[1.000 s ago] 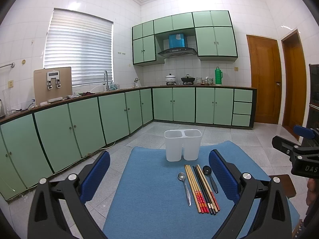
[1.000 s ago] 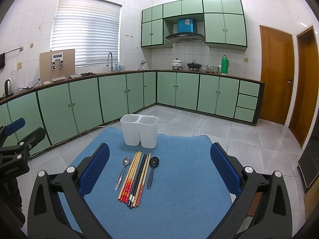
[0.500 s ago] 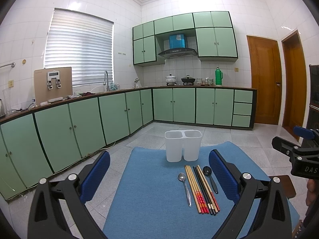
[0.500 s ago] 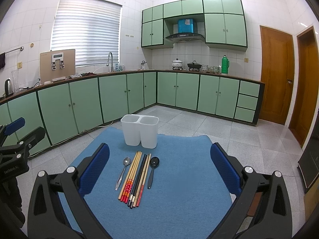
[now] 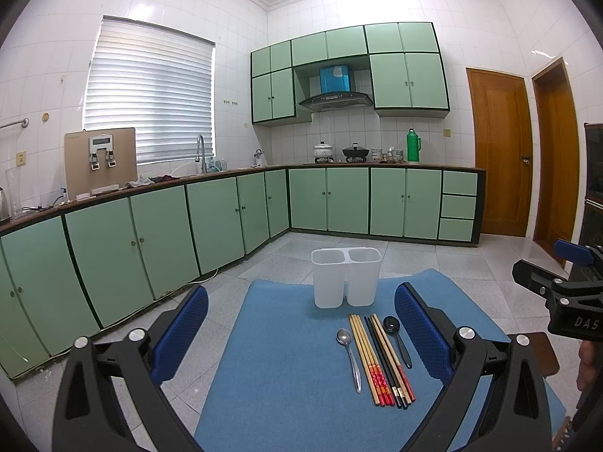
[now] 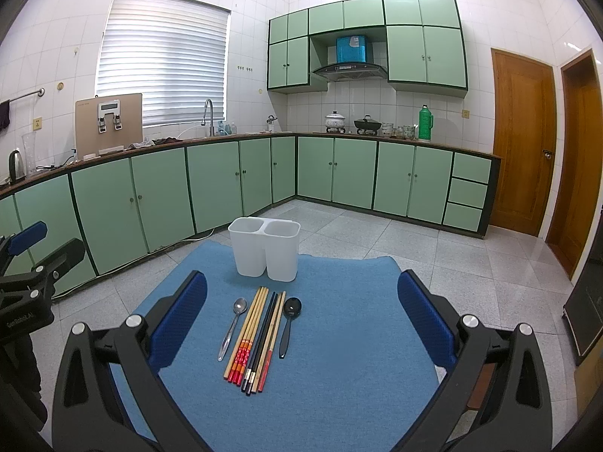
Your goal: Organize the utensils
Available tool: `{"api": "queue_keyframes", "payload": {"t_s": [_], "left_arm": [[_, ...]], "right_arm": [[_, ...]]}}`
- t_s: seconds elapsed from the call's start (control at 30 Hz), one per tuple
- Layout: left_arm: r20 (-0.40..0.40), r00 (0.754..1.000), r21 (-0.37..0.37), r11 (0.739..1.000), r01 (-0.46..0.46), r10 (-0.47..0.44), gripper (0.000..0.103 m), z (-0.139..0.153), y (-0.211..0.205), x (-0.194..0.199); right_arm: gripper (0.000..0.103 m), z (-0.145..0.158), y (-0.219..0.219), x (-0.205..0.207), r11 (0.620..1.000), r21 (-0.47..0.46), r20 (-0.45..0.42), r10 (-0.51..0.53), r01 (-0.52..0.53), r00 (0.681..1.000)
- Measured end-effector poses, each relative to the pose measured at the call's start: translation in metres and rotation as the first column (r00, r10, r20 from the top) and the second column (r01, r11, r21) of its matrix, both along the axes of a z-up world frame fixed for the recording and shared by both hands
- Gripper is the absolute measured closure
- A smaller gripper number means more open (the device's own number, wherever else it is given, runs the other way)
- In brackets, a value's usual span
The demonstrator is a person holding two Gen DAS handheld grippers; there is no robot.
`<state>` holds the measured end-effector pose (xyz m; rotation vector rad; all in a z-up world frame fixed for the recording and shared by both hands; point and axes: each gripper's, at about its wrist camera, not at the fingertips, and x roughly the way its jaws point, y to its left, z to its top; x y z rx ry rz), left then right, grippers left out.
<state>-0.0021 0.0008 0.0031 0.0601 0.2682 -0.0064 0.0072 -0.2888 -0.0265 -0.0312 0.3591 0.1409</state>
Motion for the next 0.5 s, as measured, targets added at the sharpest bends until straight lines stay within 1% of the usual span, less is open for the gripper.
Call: {"api": "queue_keyframes", "payload": {"t_s": [0.13,0.27,0.5], "left_arm": [[0.000,1.000,-0.001,1.000,0.000,0.000,0.006,-0.0001,0.0001,-0.0002],[0.001,1.000,0.001,1.000,0.001,-0.001,0.006,0.0062,0.0009,0.0005],[0.000,1.000,0.001,1.000,0.002,-0.002,0.006,0.0060,-0.0005,0.0020]], "right_arm": [[0.005,0.0005,0.0005,-0.0003,1.000,0.000,0.001,0.001,-0.001,1.000],[0.005,-0.0002,-0.0003,0.0000,1.000,0.001,0.001,0.000,0.000,1.000],[0.005,0.0000,0.0001,-0.0002,1.000,0.000,0.001,0.000,0.000,1.000]]}}
